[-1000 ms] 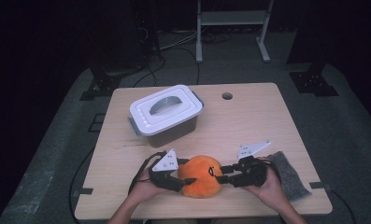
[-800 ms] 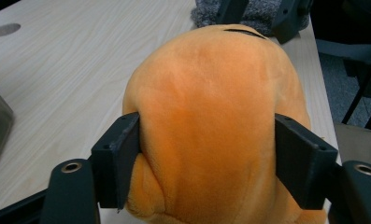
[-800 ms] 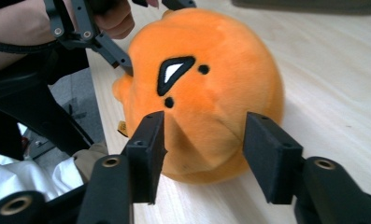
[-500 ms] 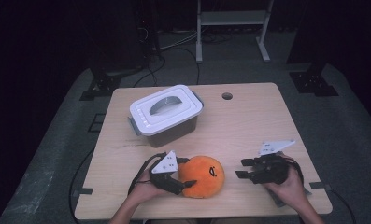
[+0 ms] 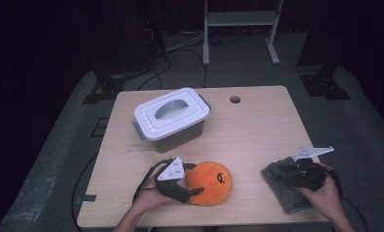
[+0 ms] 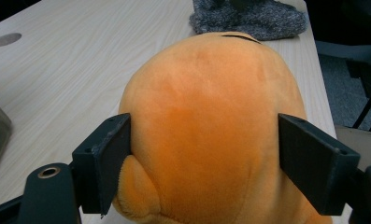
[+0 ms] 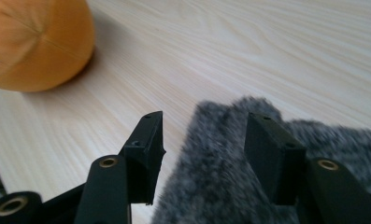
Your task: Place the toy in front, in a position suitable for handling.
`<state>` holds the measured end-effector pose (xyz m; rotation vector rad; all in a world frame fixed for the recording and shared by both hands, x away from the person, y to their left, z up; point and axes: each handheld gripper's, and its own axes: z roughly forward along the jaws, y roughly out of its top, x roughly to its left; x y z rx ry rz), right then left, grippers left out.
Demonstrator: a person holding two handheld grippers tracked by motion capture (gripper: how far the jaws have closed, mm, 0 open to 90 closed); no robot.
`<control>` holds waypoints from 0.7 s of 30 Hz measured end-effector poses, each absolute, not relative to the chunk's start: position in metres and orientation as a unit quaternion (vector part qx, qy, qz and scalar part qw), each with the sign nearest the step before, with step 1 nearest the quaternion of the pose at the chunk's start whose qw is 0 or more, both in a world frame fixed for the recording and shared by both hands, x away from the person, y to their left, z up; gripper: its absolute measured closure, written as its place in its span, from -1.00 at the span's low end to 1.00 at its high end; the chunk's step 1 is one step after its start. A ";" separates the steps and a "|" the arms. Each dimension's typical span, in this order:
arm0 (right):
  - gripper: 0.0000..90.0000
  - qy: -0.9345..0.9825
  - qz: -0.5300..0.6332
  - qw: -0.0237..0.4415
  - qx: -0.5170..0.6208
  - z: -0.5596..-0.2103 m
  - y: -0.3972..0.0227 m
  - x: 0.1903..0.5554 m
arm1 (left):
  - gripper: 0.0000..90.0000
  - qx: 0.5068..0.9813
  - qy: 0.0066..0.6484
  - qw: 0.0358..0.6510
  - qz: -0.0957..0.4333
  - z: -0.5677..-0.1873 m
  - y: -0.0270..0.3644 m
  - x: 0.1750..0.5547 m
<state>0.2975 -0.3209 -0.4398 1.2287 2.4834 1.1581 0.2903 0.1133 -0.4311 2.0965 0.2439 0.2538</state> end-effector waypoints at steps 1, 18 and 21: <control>0.04 0.825 0.380 0.072 0.411 -0.442 -0.323 0.298 | -0.55 0.862 0.100 0.487 0.104 -0.431 0.113 0.290; 0.21 0.833 0.343 0.103 0.421 -0.465 -0.327 0.301 | -0.58 0.861 0.099 0.488 0.106 -0.432 0.113 0.289; 0.25 0.839 0.334 0.117 0.413 -0.466 -0.324 0.299 | -0.58 0.860 0.099 0.488 0.107 -0.432 0.112 0.289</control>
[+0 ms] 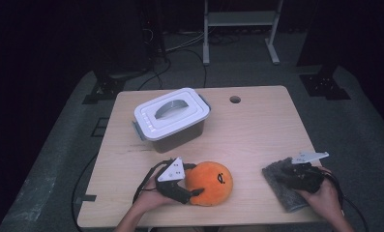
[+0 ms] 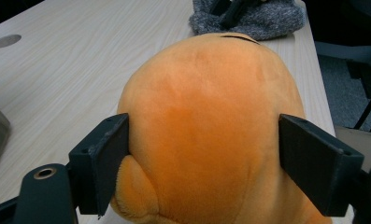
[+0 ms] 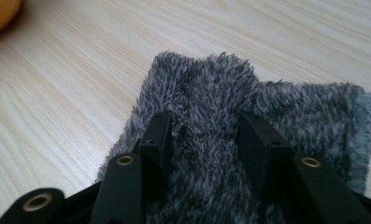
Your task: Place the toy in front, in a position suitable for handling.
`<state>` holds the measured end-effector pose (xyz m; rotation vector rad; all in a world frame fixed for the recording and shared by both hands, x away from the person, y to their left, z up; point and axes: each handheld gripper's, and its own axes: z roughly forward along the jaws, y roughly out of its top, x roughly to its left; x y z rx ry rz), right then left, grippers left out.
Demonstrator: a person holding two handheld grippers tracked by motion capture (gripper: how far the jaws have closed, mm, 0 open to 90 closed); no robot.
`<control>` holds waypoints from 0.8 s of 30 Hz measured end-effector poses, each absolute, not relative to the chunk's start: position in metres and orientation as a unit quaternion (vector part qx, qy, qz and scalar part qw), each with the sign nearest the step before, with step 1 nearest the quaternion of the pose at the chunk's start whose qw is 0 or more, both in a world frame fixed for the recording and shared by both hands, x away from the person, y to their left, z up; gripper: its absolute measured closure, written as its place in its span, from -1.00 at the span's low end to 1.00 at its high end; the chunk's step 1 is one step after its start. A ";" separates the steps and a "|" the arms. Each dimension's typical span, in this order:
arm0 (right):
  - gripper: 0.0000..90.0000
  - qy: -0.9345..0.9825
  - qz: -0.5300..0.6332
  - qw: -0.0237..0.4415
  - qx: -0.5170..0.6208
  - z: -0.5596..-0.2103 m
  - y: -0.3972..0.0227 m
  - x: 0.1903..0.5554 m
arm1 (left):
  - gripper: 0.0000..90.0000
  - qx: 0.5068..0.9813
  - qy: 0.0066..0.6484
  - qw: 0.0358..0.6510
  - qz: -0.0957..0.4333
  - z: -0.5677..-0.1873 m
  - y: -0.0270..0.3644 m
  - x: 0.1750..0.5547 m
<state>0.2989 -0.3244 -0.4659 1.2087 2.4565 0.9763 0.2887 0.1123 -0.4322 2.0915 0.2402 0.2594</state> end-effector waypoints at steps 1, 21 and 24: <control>0.27 0.841 0.330 0.123 0.411 -0.466 -0.323 0.299 | -0.58 0.860 0.099 0.488 0.107 -0.432 0.112 0.289; 0.81 0.841 0.304 0.109 0.433 -0.459 -0.318 0.303 | -0.58 0.861 0.099 0.487 0.108 -0.433 0.111 0.290; 0.82 0.835 0.327 0.092 0.433 -0.457 -0.321 0.302 | -0.57 0.861 0.102 0.486 0.106 -0.433 0.111 0.291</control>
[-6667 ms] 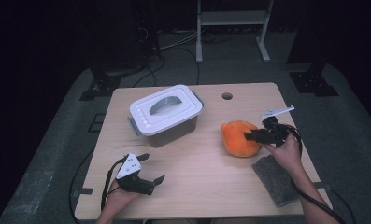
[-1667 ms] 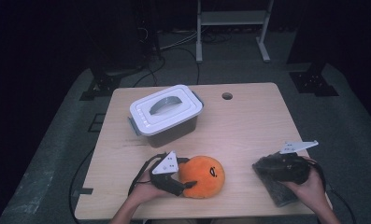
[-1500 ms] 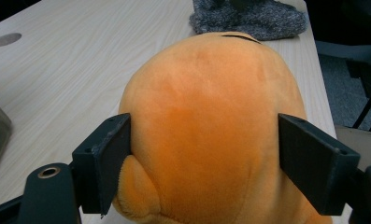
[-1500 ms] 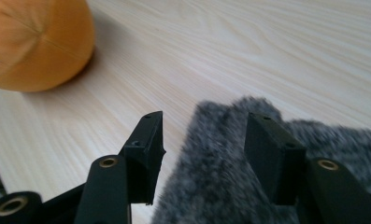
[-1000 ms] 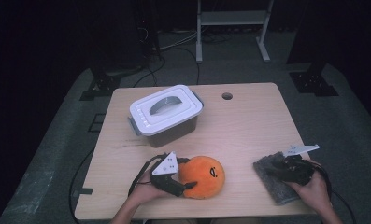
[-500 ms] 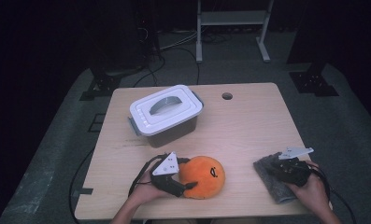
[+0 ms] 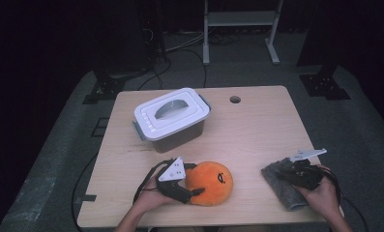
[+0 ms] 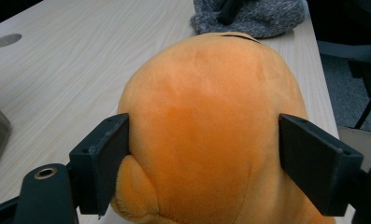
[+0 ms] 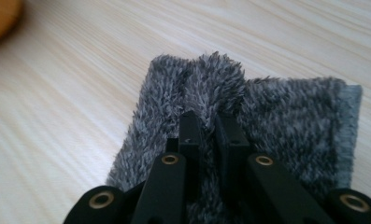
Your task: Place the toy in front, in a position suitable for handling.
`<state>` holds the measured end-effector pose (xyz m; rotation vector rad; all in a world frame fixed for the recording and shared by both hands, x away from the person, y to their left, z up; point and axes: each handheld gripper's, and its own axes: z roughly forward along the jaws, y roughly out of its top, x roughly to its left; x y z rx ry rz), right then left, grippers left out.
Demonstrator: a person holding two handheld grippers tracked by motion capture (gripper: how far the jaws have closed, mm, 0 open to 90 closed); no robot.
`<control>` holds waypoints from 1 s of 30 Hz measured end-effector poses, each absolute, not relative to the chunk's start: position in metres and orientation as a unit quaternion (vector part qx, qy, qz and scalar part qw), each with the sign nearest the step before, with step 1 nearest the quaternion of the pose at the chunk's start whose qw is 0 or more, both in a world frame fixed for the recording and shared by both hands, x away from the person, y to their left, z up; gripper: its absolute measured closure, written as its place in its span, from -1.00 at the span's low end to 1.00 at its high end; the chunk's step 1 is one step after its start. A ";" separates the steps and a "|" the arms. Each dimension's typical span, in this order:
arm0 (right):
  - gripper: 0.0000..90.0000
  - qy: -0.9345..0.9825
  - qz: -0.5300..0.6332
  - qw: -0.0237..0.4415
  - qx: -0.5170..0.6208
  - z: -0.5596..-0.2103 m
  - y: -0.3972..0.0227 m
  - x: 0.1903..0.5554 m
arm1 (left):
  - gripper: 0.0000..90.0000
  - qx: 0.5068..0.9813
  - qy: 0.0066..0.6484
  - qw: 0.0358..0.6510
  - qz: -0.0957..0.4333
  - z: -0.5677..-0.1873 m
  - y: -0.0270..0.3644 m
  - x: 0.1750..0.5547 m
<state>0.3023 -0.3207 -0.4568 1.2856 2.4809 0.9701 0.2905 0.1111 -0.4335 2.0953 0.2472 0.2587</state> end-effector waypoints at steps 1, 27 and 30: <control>0.82 0.833 0.335 0.086 0.431 -0.455 -0.321 0.301 | -0.57 0.861 0.102 0.486 0.106 -0.434 0.111 0.291; 0.81 0.834 0.493 -0.010 0.246 -0.389 -0.204 0.292 | -0.53 0.859 0.093 0.489 0.119 -0.430 0.098 0.290; 0.81 0.845 0.481 -0.004 0.235 -0.393 -0.188 0.296 | -0.53 0.859 0.098 0.488 0.117 -0.431 0.098 0.291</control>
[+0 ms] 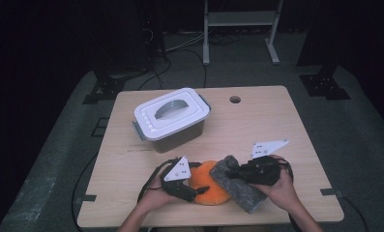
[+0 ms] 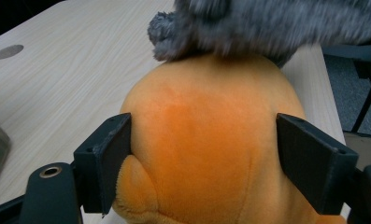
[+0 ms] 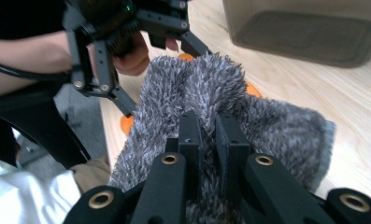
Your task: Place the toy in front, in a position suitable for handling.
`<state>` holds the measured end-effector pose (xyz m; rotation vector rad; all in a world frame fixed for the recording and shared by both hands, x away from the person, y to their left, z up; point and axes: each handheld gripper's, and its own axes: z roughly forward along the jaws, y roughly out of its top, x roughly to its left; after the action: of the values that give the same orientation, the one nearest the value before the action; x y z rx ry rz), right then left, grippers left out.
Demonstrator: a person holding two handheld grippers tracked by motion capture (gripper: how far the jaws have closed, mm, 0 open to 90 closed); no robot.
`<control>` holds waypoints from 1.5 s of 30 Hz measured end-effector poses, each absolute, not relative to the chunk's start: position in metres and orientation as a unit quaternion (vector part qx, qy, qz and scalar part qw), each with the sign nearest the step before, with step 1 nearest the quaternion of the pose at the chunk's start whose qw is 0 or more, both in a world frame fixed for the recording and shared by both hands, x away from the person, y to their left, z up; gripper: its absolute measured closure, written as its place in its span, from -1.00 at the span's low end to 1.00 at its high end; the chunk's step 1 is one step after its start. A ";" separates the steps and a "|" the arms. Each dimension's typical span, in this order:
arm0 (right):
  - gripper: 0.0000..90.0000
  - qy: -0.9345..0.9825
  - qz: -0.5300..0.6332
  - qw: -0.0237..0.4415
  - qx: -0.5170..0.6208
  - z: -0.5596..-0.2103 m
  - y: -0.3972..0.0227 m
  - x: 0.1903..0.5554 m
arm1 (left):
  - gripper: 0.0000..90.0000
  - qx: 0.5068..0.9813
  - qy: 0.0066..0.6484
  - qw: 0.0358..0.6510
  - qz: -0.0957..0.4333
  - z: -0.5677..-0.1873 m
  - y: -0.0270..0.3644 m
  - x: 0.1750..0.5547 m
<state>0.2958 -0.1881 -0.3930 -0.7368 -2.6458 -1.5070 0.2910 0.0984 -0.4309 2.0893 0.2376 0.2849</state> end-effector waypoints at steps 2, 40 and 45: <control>0.81 -0.848 -0.476 0.005 -0.233 -0.397 -0.183 0.297 | -0.53 0.861 0.103 0.486 0.113 -0.432 0.100 0.292; 0.71 -0.858 -0.455 -0.026 -0.236 -0.411 -0.186 0.294 | -0.50 0.869 0.100 0.474 0.103 -0.435 0.107 0.295; 0.72 -0.855 -0.453 -0.017 -0.251 -0.417 -0.197 0.295 | -0.50 0.868 0.109 0.476 0.095 -0.437 0.112 0.298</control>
<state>0.2950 -0.1972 -0.4174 -0.7963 -2.7171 -1.4401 0.2980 0.1115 -0.4370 2.1208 0.2675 0.2315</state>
